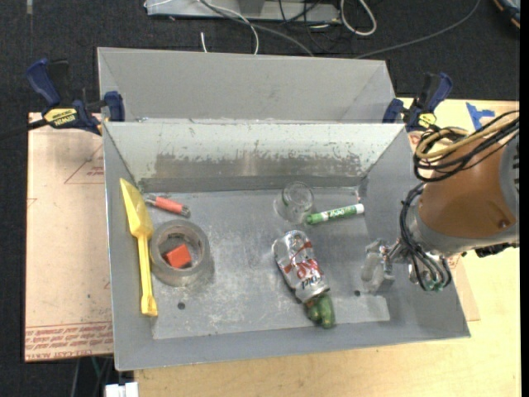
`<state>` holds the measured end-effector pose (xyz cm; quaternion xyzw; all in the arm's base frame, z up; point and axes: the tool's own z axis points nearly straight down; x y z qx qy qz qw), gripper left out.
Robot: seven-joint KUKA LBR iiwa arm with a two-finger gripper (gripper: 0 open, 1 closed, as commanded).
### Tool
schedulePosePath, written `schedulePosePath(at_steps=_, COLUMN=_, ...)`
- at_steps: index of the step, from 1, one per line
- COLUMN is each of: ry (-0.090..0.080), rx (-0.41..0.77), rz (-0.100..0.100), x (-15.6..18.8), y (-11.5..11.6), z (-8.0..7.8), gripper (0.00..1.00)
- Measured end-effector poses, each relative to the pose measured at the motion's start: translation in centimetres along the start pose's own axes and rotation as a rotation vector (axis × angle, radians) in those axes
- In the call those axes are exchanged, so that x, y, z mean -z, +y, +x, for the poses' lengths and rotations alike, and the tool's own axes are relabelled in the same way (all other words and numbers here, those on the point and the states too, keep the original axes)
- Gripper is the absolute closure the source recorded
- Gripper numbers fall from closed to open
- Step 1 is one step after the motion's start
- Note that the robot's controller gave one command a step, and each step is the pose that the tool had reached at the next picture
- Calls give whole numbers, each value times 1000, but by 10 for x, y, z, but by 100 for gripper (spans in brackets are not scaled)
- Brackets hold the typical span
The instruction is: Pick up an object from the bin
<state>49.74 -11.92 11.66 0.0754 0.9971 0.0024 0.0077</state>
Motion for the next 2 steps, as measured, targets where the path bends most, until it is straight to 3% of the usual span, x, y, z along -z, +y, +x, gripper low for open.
schedulePosePath(at_steps=1, ry=0, rx=1, rz=0, x=0, y=0, z=0, gripper=100)
schedulePosePath(at_steps=2, ry=-6, rx=-10, rz=2, x=-21, y=21, z=-12, gripper=100)
